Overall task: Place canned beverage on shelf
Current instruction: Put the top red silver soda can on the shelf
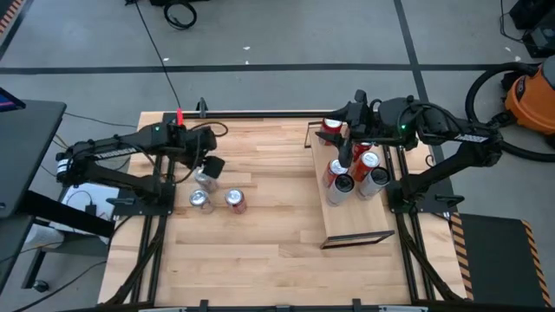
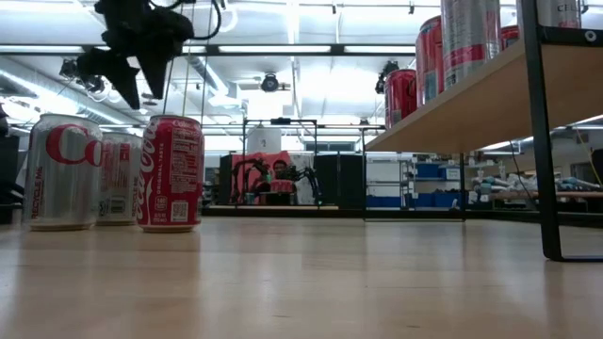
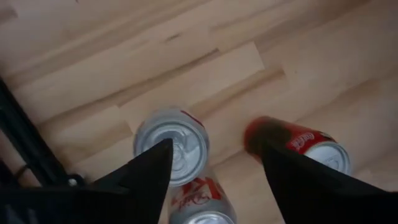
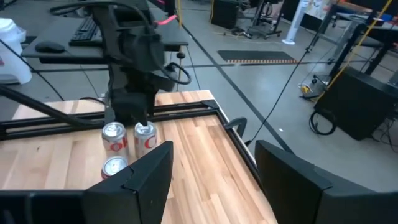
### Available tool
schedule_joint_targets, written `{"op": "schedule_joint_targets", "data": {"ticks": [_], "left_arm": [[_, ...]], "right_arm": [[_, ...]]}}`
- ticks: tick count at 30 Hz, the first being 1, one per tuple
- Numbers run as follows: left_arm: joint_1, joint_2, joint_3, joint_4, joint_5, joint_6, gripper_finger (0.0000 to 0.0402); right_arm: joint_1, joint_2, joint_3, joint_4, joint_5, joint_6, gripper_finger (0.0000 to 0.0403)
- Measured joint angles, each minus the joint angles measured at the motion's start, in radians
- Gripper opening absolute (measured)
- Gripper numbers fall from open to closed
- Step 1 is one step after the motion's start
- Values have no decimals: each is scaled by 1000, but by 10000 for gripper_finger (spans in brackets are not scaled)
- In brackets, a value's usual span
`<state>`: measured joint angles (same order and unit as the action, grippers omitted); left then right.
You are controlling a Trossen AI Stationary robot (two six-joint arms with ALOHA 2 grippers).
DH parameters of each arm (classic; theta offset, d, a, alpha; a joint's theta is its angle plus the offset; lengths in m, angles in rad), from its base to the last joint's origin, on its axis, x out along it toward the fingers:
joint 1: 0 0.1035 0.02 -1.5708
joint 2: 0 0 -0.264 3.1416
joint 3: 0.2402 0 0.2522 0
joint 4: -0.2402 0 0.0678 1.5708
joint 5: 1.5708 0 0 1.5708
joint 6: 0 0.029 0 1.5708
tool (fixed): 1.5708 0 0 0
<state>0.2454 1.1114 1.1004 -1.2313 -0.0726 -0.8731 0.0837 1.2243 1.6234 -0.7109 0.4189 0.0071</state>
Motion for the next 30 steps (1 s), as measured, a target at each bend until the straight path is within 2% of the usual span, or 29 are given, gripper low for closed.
{"op": "schedule_joint_targets", "data": {"ticks": [10, 17, 30], "left_arm": [[90, 8, -24, -19, 59, 34, 339], [92, 8, -147, 37, 77, -7, 344], [82, 16, -218, 104, 76, -36, 344]], "right_arm": [[24, 0, 0, 2, -29, -2, 236], [45, 0, 0, 4, -28, -3, 236], [45, 0, 0, 6, -28, 15, 236]]}}
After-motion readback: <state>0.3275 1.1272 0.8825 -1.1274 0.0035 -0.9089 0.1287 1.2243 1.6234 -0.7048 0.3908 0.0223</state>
